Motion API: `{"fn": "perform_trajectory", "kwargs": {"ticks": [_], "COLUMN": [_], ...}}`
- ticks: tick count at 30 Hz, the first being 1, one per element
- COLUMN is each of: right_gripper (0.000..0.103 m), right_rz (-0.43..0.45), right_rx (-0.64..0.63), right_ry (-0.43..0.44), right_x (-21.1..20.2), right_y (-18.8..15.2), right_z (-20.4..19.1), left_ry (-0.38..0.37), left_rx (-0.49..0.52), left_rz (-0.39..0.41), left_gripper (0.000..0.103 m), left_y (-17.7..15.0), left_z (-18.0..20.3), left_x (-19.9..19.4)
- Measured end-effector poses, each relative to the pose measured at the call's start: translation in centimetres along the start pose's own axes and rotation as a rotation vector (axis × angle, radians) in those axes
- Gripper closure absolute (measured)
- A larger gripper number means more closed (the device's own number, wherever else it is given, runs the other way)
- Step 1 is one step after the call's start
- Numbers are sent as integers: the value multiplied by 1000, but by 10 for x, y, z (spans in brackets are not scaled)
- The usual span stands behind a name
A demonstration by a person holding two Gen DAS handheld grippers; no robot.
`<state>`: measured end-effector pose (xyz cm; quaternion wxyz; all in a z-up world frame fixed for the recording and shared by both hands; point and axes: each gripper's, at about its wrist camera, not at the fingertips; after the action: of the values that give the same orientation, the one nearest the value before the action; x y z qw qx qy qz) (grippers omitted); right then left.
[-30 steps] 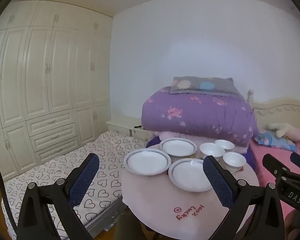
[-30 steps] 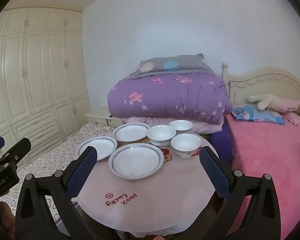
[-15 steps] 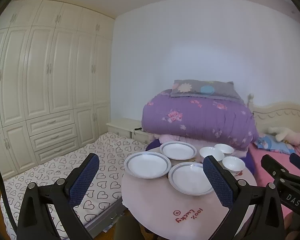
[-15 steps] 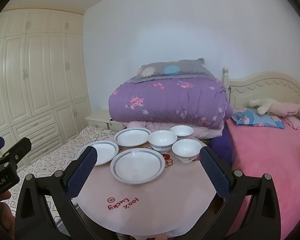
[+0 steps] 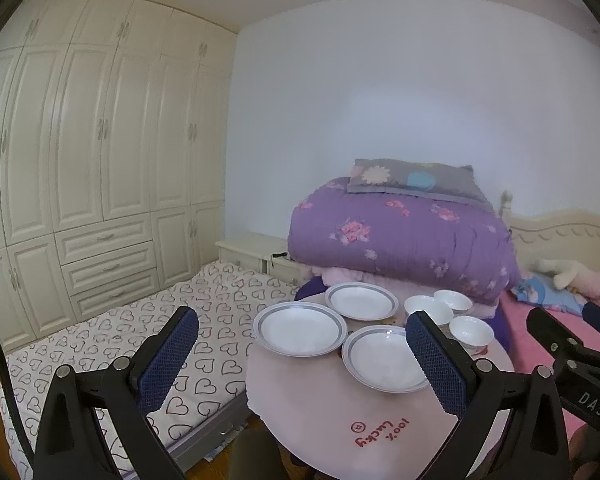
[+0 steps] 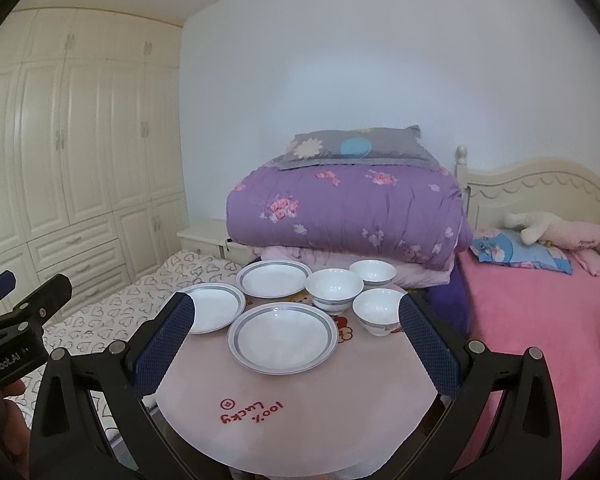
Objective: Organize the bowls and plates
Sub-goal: 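Move both tools toward the plates on the round table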
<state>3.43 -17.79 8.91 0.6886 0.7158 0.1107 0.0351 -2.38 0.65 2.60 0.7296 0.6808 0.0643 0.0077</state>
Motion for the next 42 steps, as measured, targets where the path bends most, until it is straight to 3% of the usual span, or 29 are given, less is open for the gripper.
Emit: {"fn": "perform_trajectory", "kwargs": {"ticks": [18,32,42], "right_gripper": [0,0,0], "right_rz": [-22,-82,-178], "right_rx": [23,-12,-1], "right_ry": [27,13,32], "right_x": [11,43,90], "right_y": [-6,-18,-37], "right_z": [11,4,18], "left_ry": [-15,-33,-78], "left_rx": [22,24,32], "left_rz": [-27,-68,-199], "left_gripper": [1,1,1], "left_y": [-3,-14,-28], "left_z": [10,12,12], "left_x": [27,69,143]}}
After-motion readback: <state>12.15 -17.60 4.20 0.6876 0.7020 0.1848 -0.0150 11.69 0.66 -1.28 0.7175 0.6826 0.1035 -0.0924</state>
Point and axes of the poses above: each gripper's, at about its wrist camera, not at the fingertips, and x roughly the way its jaws point, z to its right, y to its top, and after that the axes turned 12 degrees about z, right-handed
